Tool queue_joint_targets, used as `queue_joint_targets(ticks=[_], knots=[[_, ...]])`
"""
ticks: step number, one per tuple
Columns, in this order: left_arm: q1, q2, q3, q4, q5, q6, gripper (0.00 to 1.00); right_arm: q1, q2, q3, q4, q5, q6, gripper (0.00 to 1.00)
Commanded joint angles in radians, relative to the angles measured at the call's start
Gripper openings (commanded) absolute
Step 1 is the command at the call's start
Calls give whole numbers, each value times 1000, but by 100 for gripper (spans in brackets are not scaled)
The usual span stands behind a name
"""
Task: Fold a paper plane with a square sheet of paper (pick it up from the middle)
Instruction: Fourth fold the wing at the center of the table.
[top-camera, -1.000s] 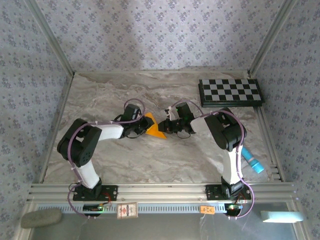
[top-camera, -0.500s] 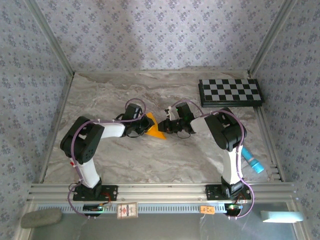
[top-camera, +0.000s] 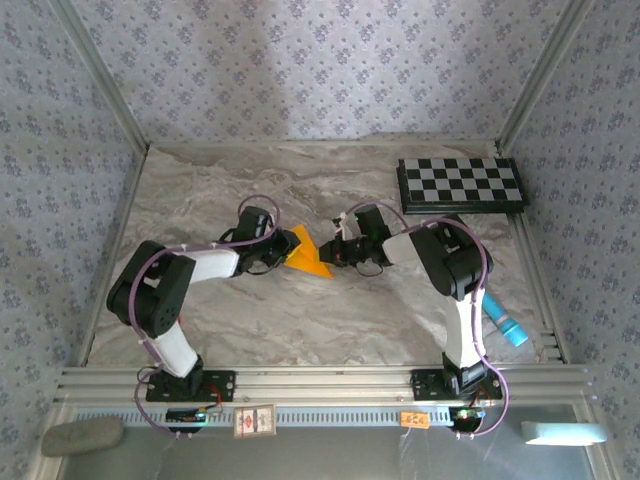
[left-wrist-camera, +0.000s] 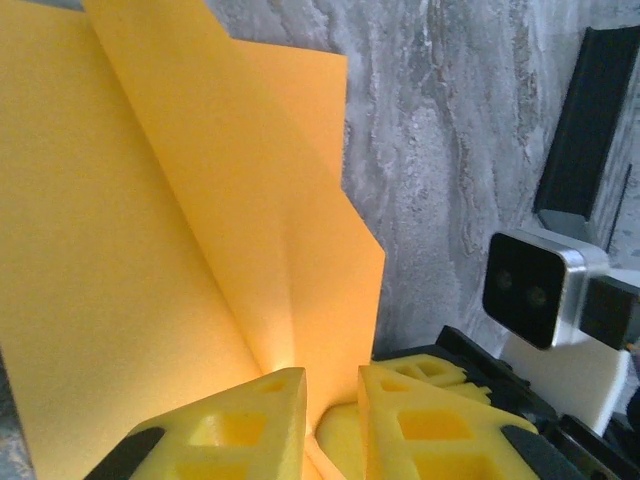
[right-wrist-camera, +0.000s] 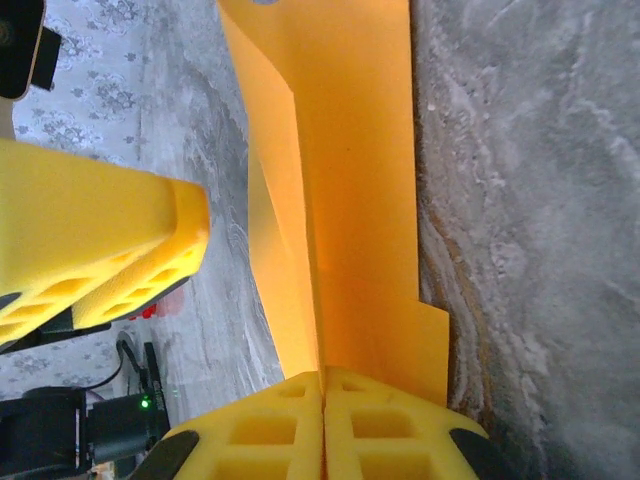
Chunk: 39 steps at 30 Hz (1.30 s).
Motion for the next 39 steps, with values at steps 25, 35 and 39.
queue_joint_targets(ticks=[25,35,39], knots=[[-19,132,46,178,103,-21,15,-33,68,47,-189,16,14,11],[-19,149,42,177,101,-19,14,-25,73,88,-300,41,-25,12],[-19,149,37,169,91,-20,14,-24,77,98,-324,45,-64,13]])
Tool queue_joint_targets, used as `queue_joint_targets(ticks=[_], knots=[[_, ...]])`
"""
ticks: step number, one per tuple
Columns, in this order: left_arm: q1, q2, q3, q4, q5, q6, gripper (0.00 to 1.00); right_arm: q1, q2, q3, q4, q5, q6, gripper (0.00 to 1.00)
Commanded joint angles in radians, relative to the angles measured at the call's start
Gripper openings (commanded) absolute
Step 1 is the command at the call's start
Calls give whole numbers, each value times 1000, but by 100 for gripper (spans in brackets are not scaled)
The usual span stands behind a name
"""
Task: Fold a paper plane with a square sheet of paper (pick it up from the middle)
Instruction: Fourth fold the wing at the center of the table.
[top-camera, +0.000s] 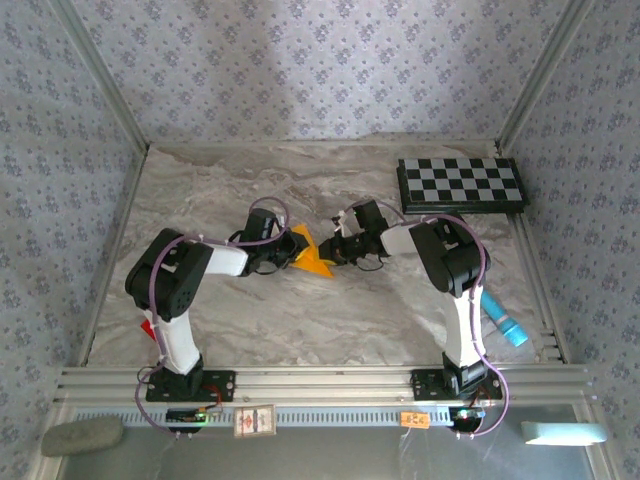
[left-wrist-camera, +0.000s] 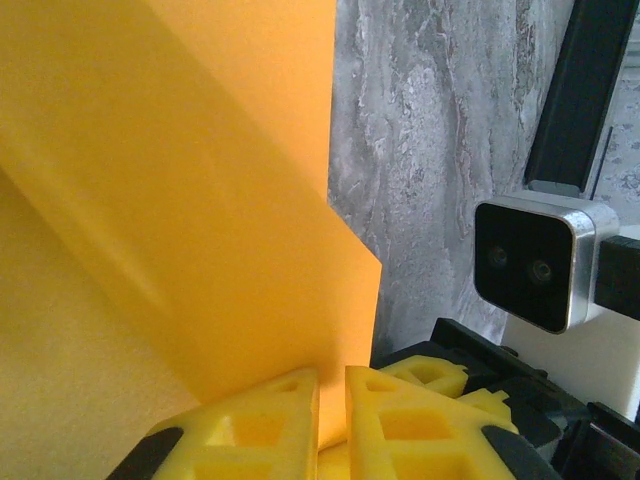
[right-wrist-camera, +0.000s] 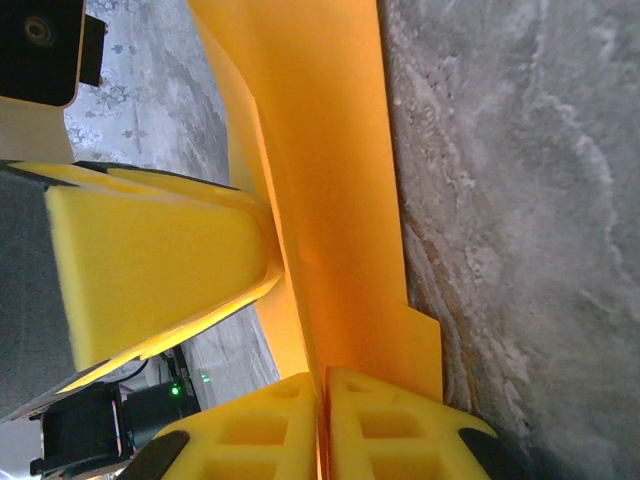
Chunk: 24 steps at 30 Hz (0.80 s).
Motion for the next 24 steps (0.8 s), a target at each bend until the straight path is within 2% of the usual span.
queue_joint_targets(ticks=[1,24], knots=[[-5,7,10,12,-6,4,14,-9,46,-5,-129,96,-49,13],[-2,0,-5,-28,-48,-4,12,-11,-36,27,-204,67,-119,20]])
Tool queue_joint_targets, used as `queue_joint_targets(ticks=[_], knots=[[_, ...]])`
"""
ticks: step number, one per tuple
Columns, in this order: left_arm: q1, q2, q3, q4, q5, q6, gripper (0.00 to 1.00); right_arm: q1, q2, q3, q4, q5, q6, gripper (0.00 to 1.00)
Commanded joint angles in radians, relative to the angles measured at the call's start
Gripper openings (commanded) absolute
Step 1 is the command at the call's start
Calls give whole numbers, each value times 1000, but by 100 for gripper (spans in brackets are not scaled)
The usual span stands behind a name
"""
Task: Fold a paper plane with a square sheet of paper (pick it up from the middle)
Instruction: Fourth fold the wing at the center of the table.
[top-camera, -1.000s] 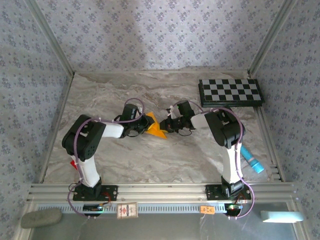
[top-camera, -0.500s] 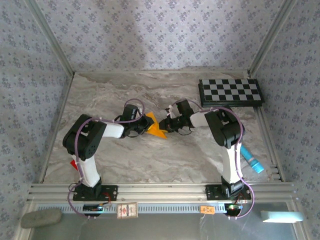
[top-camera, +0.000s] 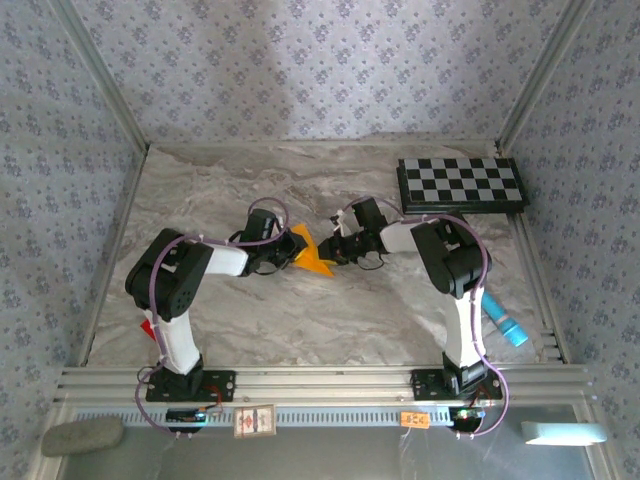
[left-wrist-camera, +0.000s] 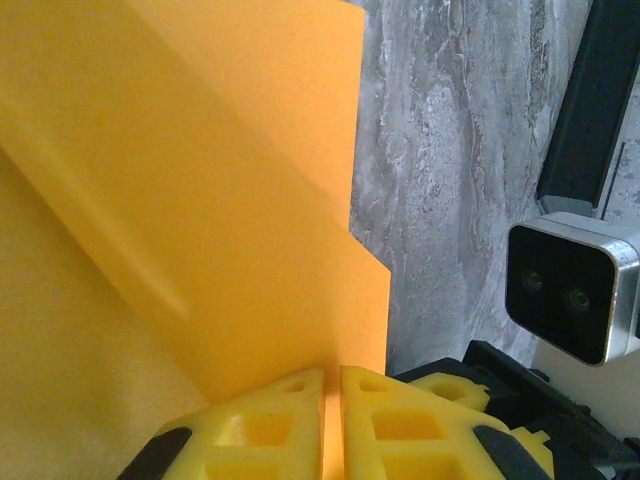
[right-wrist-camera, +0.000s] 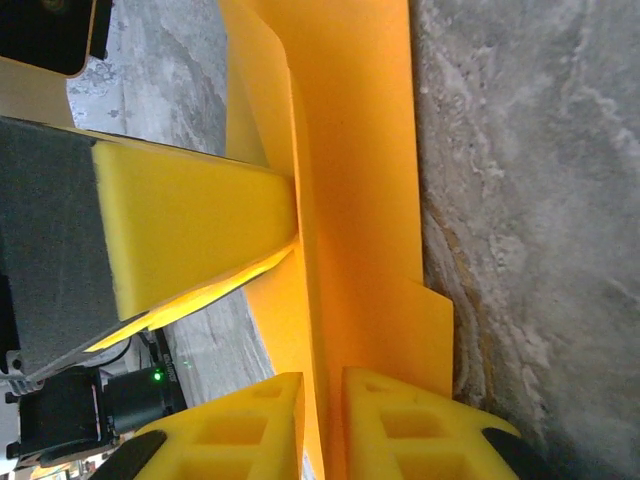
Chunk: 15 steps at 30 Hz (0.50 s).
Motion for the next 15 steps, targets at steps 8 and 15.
queue_joint_targets(ticks=[8,15], knots=[[-3,4,-4,-18,-8,-3,12,-14,-57,0,-134,44,-44,22],[-3,3,-2,-19,-7,-2,12,-11,-77,-7,-182,35,-84,24]])
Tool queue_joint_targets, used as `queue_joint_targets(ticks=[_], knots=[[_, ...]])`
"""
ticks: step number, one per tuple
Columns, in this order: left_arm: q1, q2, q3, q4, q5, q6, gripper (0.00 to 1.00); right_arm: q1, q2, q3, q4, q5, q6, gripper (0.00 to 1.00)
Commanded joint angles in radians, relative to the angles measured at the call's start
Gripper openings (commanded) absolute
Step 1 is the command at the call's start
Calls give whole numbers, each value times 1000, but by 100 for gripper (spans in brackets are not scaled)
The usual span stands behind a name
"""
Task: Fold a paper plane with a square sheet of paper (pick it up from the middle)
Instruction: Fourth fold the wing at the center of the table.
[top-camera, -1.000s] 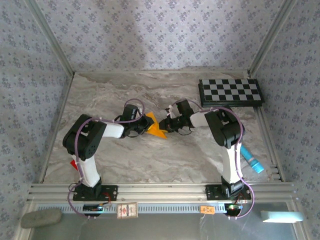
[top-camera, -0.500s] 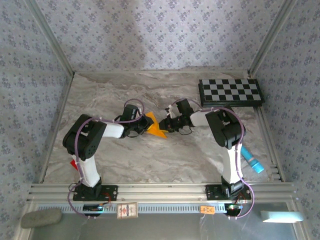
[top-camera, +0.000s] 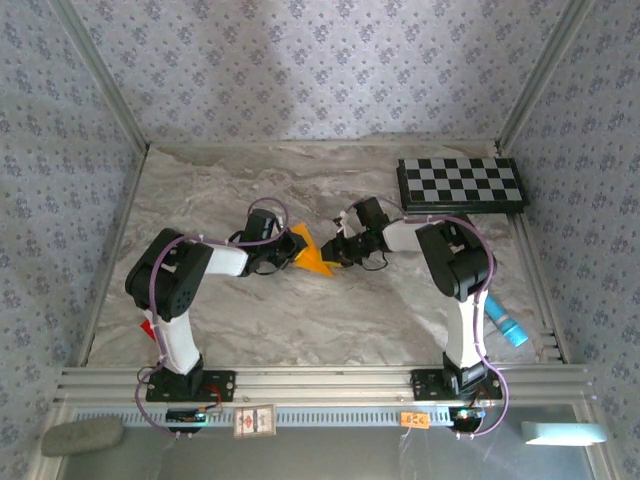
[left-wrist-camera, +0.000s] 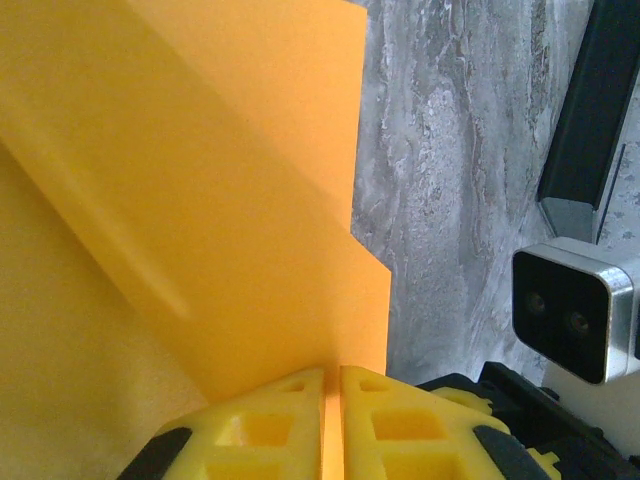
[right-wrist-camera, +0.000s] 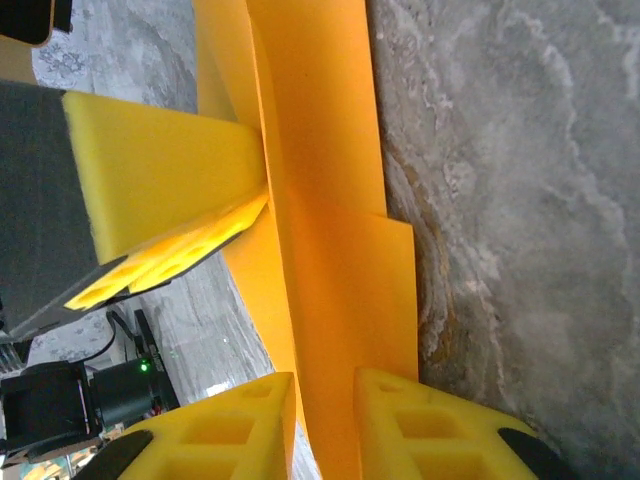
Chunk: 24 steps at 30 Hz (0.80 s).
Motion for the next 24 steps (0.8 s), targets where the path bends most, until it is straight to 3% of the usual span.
queue_joint_targets(ticks=[1,24], knots=[[-3,3,-2,-17,-5,-2,12,-4,-40,-8,-67,5,-44,24],[-2,7,2,-24,-4,-2,12,-4,-11,-27,-119,60,-82,16]])
